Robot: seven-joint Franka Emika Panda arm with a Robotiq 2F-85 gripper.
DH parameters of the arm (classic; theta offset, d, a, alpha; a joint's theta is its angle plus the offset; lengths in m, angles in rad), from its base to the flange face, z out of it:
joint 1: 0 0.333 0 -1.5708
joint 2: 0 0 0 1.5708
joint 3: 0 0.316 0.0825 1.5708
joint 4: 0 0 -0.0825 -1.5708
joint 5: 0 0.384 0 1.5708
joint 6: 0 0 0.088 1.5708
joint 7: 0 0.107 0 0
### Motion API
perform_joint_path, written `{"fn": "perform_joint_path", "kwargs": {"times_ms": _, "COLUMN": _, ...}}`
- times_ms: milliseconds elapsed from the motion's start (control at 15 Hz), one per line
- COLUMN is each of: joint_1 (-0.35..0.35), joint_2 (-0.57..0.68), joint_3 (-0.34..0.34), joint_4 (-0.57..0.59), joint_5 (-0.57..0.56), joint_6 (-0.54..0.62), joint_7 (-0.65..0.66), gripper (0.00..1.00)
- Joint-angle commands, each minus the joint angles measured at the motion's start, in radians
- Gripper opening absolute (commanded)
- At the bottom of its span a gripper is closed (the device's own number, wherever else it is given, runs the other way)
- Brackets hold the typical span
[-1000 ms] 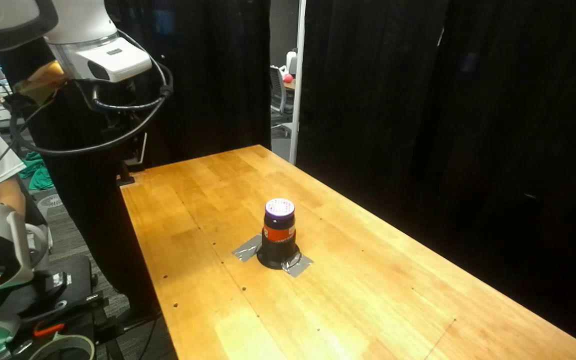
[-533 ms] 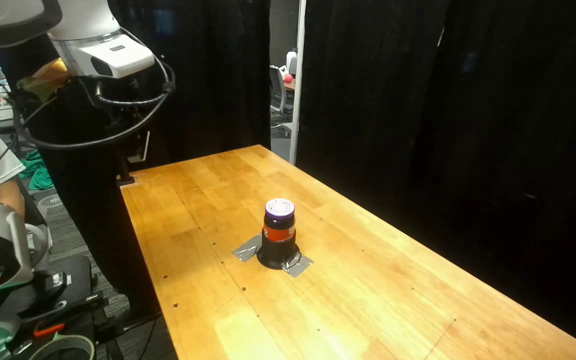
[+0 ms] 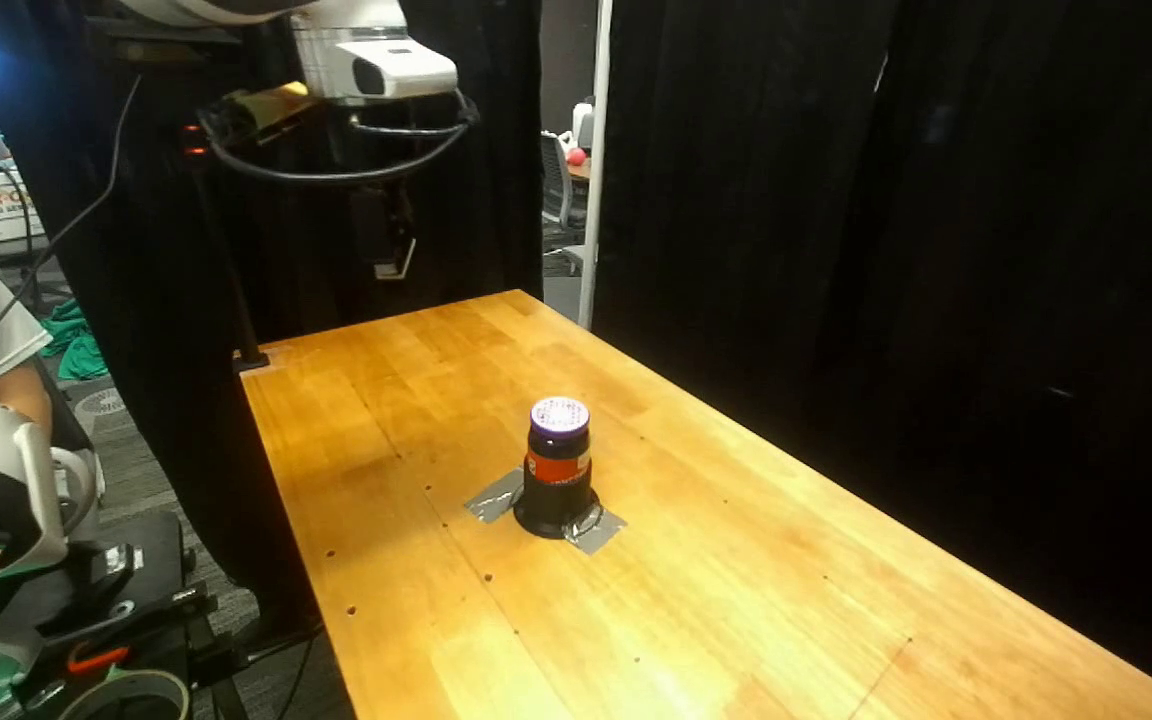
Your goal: Put a rubber band around the base of the cup
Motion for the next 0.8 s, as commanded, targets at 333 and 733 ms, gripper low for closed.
{"fn": "perform_joint_path", "kwargs": {"times_ms": 333, "joint_1": 0.064, "joint_2": 0.451, "joint_3": -0.174, "joint_4": 0.436, "joint_5": -0.189, "joint_6": -0.086, "joint_7": 0.033, "gripper": 1.00}}
{"fn": "perform_joint_path", "kwargs": {"times_ms": 733, "joint_1": 0.101, "joint_2": 0.592, "joint_3": -0.264, "joint_4": 0.585, "joint_5": -0.188, "joint_6": -0.277, "joint_7": -0.127, "gripper": 1.00}}
